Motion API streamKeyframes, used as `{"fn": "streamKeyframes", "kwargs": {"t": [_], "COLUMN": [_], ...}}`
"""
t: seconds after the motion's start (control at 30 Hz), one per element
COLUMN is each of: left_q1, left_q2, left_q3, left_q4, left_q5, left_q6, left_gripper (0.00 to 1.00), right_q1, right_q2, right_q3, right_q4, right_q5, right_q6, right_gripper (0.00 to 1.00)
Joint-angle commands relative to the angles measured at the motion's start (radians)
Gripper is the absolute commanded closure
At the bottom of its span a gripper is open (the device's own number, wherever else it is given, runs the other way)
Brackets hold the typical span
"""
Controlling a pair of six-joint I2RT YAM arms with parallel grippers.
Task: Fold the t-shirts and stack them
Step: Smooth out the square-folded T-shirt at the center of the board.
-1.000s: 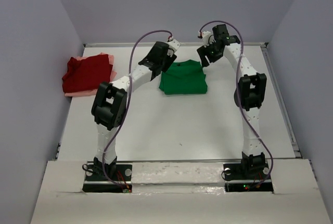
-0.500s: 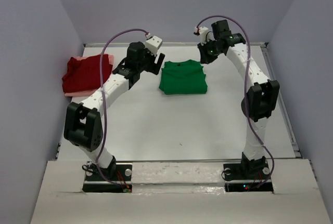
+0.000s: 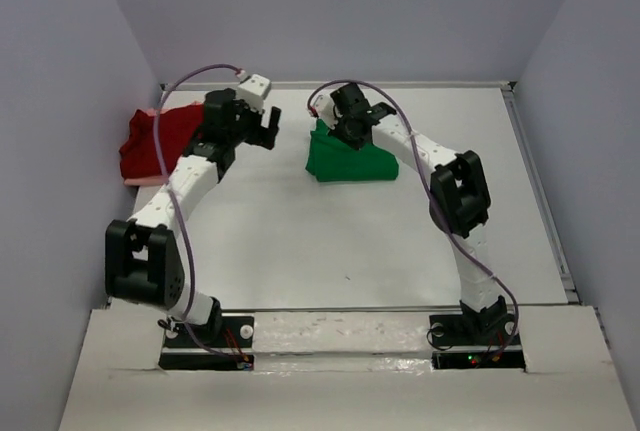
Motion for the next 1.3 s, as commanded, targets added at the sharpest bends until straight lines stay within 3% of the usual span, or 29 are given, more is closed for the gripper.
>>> {"fn": "streamKeyframes", "kwargs": {"t": [0.0,0.17,0.33,0.6,0.8,1.0,1.27], "left_q1": [0.139,0.341,0.446,0.479,0.504,0.513,0.513], "left_q2": [-0.211,-0.368,-0.484,-0.593,-0.635,-0.645,-0.642], "left_q3": [-0.033,-0.123,-0.231,-0.367,-0.387,-0.386,-0.372], "left_q4": [0.072,0.033,0.012,0.022,0.027,0.018,0.019], "left_q5": [-0.074,-0.145,-0.153,-0.102,-0.090,-0.078,-0.055], "left_q6": [0.040,0.083,0.099,0.050,0.059,0.064,0.050], "left_gripper": [0.04,0.03,0.01,0.01,0.01,0.01,0.01], "right_q1": [0.021,0.053,0.089,0.165,0.227,0.227,0.227], "right_q2": [0.029,0.095,0.155,0.186,0.258,0.313,0.175], "right_q3": [-0.050,-0.162,-0.216,-0.349,-0.490,-0.503,-0.451], "right_q4": [0.288,0.708,0.929,1.112,1.283,1.379,1.389], "right_q5": [0.280,0.466,0.530,0.590,0.615,0.641,0.653], "right_q6": [-0.173,-0.392,-0.517,-0.641,-0.736,-0.795,-0.871], "right_gripper": [1.00,1.00,1.00,1.00,1.00,1.00,1.00]}}
